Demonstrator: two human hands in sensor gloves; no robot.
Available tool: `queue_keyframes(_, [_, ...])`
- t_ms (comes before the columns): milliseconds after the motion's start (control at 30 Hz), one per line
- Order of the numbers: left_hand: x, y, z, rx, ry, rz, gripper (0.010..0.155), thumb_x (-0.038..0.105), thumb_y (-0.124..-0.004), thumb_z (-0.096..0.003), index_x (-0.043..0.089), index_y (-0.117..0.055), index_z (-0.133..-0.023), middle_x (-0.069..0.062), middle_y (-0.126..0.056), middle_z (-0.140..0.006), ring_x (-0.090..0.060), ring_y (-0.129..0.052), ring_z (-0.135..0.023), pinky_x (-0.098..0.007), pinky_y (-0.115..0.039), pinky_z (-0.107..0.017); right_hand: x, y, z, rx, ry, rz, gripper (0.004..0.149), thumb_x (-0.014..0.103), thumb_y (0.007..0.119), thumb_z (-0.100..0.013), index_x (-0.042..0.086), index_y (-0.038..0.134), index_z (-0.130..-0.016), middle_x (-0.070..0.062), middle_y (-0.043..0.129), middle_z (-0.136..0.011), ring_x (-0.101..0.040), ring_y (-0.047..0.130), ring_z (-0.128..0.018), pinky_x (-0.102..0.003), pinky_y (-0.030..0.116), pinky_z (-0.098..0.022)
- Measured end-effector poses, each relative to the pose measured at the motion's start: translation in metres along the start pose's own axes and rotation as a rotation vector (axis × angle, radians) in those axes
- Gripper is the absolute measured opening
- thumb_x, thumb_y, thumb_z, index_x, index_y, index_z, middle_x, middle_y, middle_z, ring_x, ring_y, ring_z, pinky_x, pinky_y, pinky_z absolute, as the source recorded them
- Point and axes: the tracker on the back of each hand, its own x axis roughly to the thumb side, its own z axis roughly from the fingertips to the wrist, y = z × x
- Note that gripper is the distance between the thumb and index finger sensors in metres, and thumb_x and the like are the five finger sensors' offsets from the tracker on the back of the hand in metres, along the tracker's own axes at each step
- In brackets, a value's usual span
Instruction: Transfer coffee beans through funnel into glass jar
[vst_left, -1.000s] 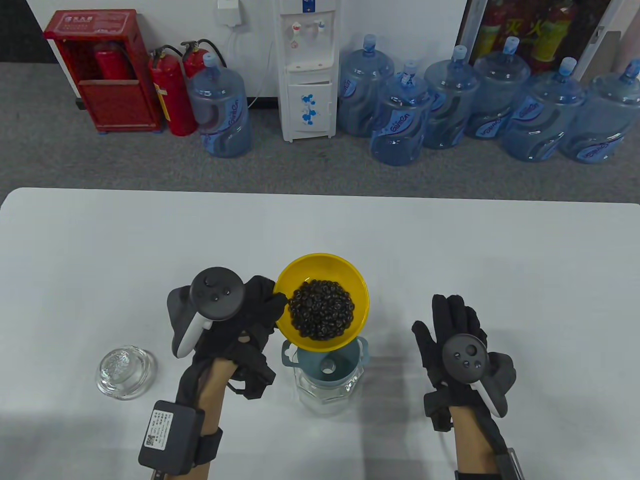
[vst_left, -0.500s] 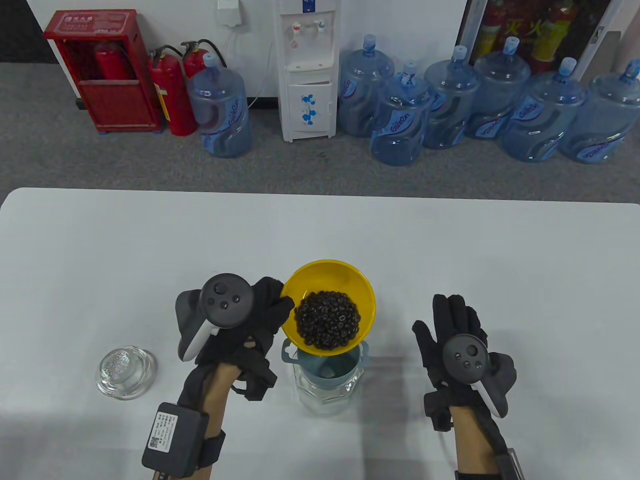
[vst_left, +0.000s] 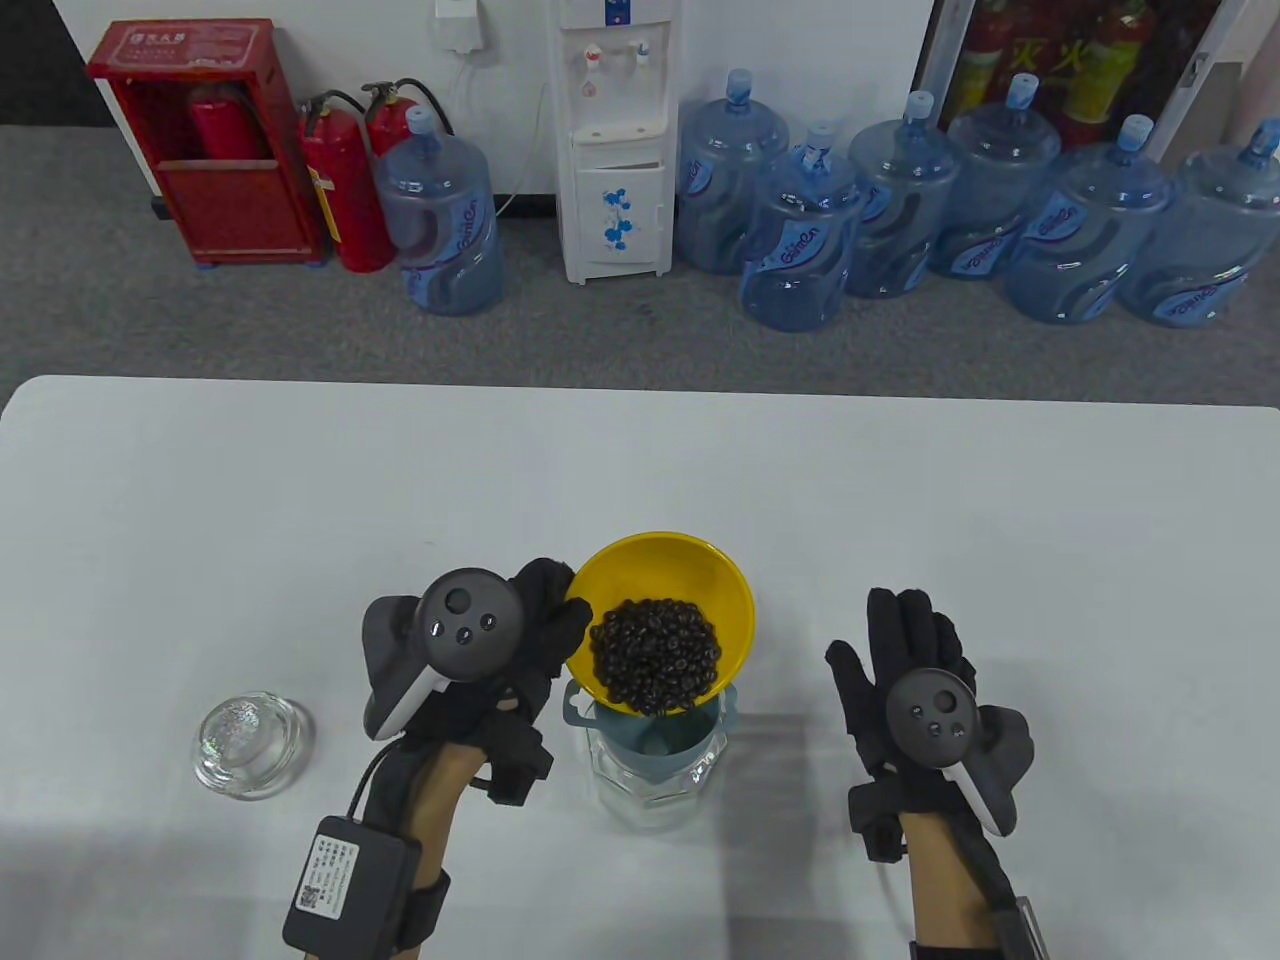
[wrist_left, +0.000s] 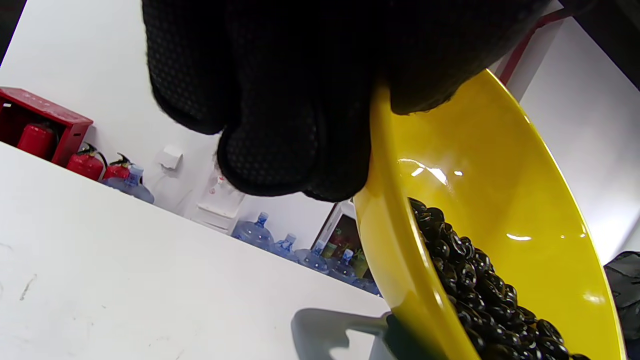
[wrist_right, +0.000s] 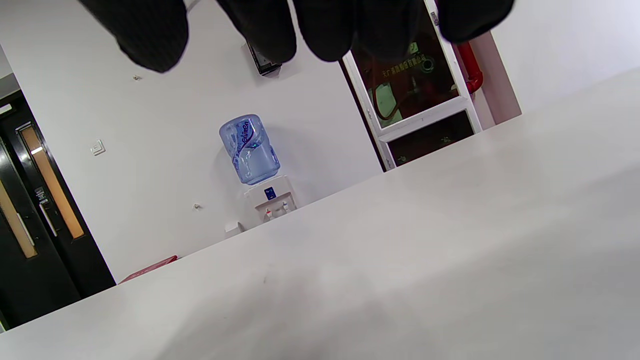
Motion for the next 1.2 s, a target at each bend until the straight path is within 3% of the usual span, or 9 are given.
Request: queue_keyframes(1200, [0.022, 0.000, 0.018, 0.186, -0.091, -0.215, 0.040, 0.041, -0.085, -0.0529, 0.019, -0.082, -0.086, 0.005, -0.106, -0.063, -0.015, -0.114, -0.053, -0.040, -0.090, -0.057, -0.001, -0.002, 0.000, -0.007, 0.010, 0.000, 0.071, 0.059, 0.062, -0.067, 0.020, 0.046, -0.124, -0.018, 0.038, -0.129, -0.046, 0.044, -0.115, -0.069, 0.045, -0.077])
